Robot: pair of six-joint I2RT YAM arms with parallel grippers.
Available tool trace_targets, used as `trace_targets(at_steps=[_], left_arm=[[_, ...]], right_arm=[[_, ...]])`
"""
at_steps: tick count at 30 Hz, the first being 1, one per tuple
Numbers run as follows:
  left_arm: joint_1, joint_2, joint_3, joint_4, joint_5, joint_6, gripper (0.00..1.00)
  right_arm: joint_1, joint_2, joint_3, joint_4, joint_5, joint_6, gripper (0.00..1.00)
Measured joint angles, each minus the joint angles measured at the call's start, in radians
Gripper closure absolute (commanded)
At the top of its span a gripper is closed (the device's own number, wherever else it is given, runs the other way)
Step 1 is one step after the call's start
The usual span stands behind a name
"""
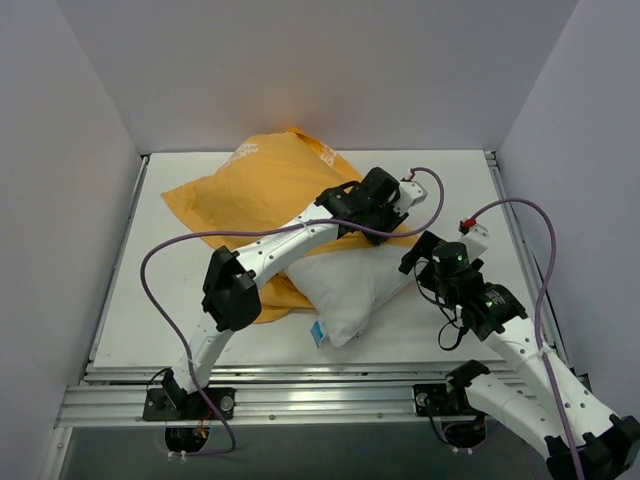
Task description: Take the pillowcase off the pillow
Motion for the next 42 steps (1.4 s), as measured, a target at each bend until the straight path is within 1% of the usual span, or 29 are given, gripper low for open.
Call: trace_targets(at_steps=[1,2,7,13,17,21,24,27,28,30,33,37,39,42], left_arm=[[0.002,-0.008,-0.021,0.018,0.000,-0.005,0.93],[0.006,-0.023,-0.056,0.042,-0.001,-0.011,0.97],[0.035,-0.152,-0.275,0.144,-0.008,-0.055,0.98],[0.066,-0.346,-0.473,0.193,-0.051,-0.133,0.98],[0.072,-0.414,-0.541,0.218,-0.077,-0.174,0.98],[0.077,-0.422,-0.558,0.226,-0.099,-0.195,0.98],[0.085,-0.422,-0.560,0.231,-0.108,-0.209,0.98],[0.096,-0.422,-0.560,0.236,-0.110,-0.224,0.98],[0.100,-0.422,-0.560,0.237,-0.109,-0.230,0.98],[0.109,-0.418,-0.558,0.237,-0.103,-0.243,0.98],[0.122,-0.394,-0.532,0.231,-0.101,-0.265,0.98],[0.151,-0.364,-0.481,0.210,-0.111,-0.314,0.98],[0.172,-0.351,-0.451,0.210,-0.157,-0.329,0.98],[0.220,-0.318,-0.365,0.208,-0.226,-0.343,0.98]], right_arm=[[-0.003,0.002,-0.011,0.024,-0.023,-0.002,0.06],[-0.005,0.006,-0.024,0.046,-0.048,-0.004,0.07],[-0.009,0.050,-0.099,0.193,-0.200,-0.015,0.08],[-0.011,0.136,-0.174,0.416,-0.370,-0.011,0.02],[-0.015,0.219,-0.194,0.560,-0.457,0.015,0.01],[-0.016,0.284,-0.203,0.668,-0.518,0.035,0.01],[-0.020,0.316,-0.203,0.727,-0.553,0.038,0.09],[-0.024,0.355,-0.195,0.767,-0.576,0.032,0.48],[-0.024,0.372,-0.190,0.779,-0.586,0.029,0.78],[-0.027,0.406,-0.178,0.807,-0.610,0.028,1.00],[-0.029,0.430,-0.160,0.827,-0.649,0.023,1.00],[-0.030,0.414,-0.129,0.812,-0.695,0.006,1.00],[-0.030,0.374,-0.099,0.761,-0.739,-0.004,1.00],[-0.026,0.285,-0.031,0.640,-0.822,-0.027,1.00]])
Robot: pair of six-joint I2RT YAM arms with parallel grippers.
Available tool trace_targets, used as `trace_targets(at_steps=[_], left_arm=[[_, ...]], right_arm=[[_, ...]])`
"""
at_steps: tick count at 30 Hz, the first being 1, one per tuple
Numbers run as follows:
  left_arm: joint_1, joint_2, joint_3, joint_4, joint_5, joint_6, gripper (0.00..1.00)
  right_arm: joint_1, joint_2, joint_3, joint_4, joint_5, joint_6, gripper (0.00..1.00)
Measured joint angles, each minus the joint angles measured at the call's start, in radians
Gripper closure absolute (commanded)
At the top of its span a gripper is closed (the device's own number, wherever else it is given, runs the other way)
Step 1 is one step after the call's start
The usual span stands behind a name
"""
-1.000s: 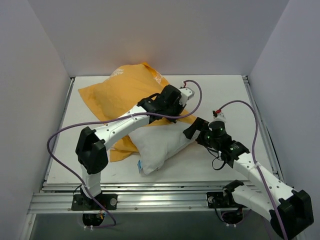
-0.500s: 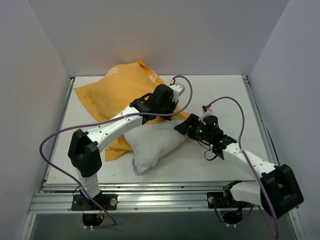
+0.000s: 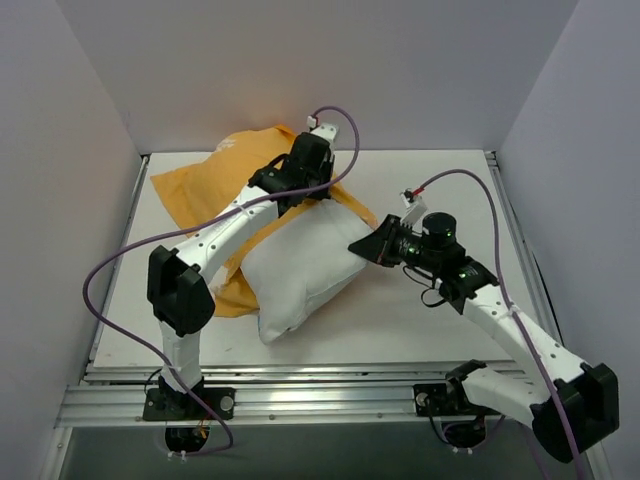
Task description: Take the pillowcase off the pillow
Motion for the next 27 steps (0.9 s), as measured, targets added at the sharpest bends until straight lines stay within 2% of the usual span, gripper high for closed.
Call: trace_targets(at_steps=[5,11,16,19,23,27], left_arm=[[0.055,0.061,0.149,-0.026,-0.080,-0.016,0.98],[0.090,0.119,0.237,-0.074,-0.150,-0.016,0.98],[0.097,0.143,0.224,-0.089,-0.159,-0.016,0.98],[0.098,0.135,0.164,-0.048,-0.156,-0.022,0.98],[0.100,0.108,0.044,0.048,-0.116,-0.040,0.83],[0.121,0.038,-0.090,0.145,-0.077,-0.063,0.51]], right_arm=[[-0.003,-0.144,0.148,-0.160,-0.084,-0.044,1.00],[-0.004,-0.264,0.275,-0.367,-0.150,-0.087,1.00],[-0.005,-0.271,0.419,-0.575,-0.088,-0.170,1.00],[-0.005,-0.266,0.500,-0.684,-0.006,-0.233,1.00],[-0.003,-0.265,0.502,-0.753,0.096,-0.274,1.00],[-0.002,-0.267,0.389,-0.756,0.217,-0.279,1.00]])
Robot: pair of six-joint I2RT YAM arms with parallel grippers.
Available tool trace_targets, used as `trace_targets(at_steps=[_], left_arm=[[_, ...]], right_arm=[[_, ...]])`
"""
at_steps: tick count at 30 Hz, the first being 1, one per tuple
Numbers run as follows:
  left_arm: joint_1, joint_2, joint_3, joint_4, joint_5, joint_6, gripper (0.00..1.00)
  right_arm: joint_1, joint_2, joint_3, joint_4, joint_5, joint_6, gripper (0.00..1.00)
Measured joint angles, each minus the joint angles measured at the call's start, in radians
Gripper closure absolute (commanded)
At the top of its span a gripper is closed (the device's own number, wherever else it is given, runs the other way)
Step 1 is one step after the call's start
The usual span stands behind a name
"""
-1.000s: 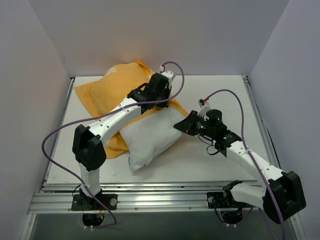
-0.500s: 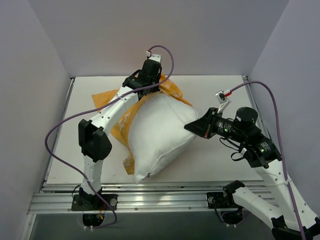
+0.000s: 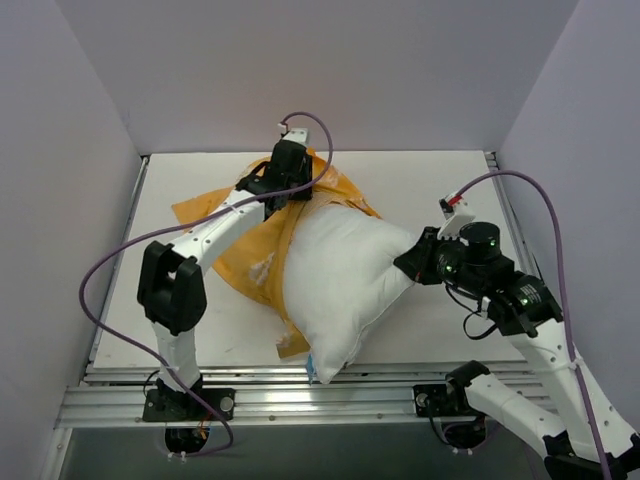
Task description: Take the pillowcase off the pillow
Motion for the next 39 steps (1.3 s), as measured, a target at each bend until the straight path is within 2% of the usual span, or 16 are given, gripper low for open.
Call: trace_targets(at_steps=[2,3,5,7,8,9,11,12,15,18,22,26,29,34,39], left_arm=[[0.012,-0.069,-0.077,0.036,0.015,-0.010,0.42],[0.016,-0.114,-0.115,0.042,0.020,-0.015,0.34],[0.016,-0.232,-0.203,0.057,0.037,-0.018,0.27],[0.002,-0.337,-0.264,0.072,0.048,-0.022,0.20],[-0.012,-0.412,-0.311,0.092,0.055,-0.020,0.18],[-0.026,-0.475,-0.350,0.098,0.059,-0.019,0.16],[-0.054,-0.589,-0.418,0.105,0.060,-0.019,0.14],[-0.068,-0.639,-0.457,0.119,0.061,-0.020,0.14],[-0.090,-0.770,-0.587,0.128,0.054,-0.023,0.14],[-0.100,-0.840,-0.710,0.117,0.042,-0.039,0.14],[-0.103,-0.868,-0.851,0.091,0.031,-0.067,0.22],[-0.089,-0.901,-0.945,0.059,0.027,-0.093,0.22],[-0.037,-0.962,-0.991,0.053,0.032,-0.123,0.22],[0.060,-1.079,-1.049,0.053,0.041,-0.197,0.22],[0.118,-1.160,-1.094,0.041,0.055,-0.258,0.21]], right_arm=[[0.000,0.014,-0.067,0.003,0.062,0.000,1.00],[0.000,0.029,-0.097,0.011,0.089,0.001,0.98],[-0.001,0.076,-0.148,0.048,0.133,0.000,0.92],[-0.004,0.153,-0.174,0.097,0.165,0.000,0.80],[-0.008,0.213,-0.177,0.130,0.179,-0.003,0.72],[-0.010,0.269,-0.178,0.161,0.193,-0.003,0.58],[-0.016,0.368,-0.176,0.214,0.218,-0.006,0.40],[-0.019,0.412,-0.171,0.230,0.232,-0.007,0.25],[-0.026,0.515,-0.115,0.241,0.283,-0.014,0.11],[-0.025,0.531,-0.051,0.245,0.314,-0.034,0.06],[0.031,0.496,0.012,0.267,0.335,-0.081,0.04],[0.234,0.452,0.043,0.269,0.358,-0.158,0.03],[0.386,0.461,0.066,0.269,0.393,-0.214,0.00],[0.554,0.585,0.142,0.267,0.507,-0.306,0.00],[0.624,0.735,0.173,0.274,0.577,-0.377,0.00]])
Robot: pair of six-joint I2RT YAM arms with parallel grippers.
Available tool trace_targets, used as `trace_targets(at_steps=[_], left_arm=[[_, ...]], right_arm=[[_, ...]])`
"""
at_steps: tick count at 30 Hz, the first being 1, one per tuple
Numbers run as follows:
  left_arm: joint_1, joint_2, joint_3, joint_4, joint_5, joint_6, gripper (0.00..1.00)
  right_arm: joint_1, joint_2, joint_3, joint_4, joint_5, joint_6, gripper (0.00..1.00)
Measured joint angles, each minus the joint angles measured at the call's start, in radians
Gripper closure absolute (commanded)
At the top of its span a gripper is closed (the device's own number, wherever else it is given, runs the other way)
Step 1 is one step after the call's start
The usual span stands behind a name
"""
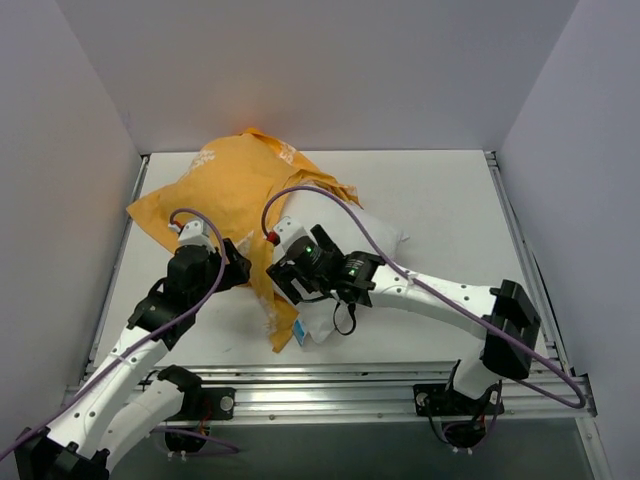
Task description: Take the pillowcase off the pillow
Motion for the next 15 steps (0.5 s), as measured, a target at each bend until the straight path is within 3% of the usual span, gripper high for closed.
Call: trace_targets(at_steps=[4,5,7,8,9,10,11,15], left_arm=[[0.030,-0.016,-0.046,0.005,0.044,-0.040,0.22],[0.031,-0.016,-0.060,0.006,0.059,-0.046,0.21],[0.031,-0.013,-0.090,0.018,0.093,-0.057,0.21],[0.031,-0.011,-0.104,0.025,0.109,-0.061,0.22],[0.031,-0.008,-0.117,0.035,0.122,-0.063,0.23],[0.031,-0.005,-0.130,0.052,0.137,-0.065,0.24],[0.031,0.000,-0.145,0.071,0.150,-0.065,0.25],[0.020,0.028,-0.204,0.175,0.197,-0.069,0.25]], right_arm=[[0.000,0.111,0.006,0.011,0.037,-0.032,0.00],[-0.003,0.130,0.006,0.014,0.043,-0.035,0.05],[-0.015,0.167,0.006,0.030,0.053,-0.043,0.25],[-0.026,0.180,0.006,0.037,0.053,-0.046,0.64],[-0.039,0.187,0.005,0.045,0.047,-0.051,0.82],[-0.056,0.188,0.005,0.054,0.039,-0.047,0.94],[-0.075,0.188,0.003,0.066,0.025,-0.043,1.00],[-0.138,0.171,-0.009,0.106,-0.024,-0.027,1.00]])
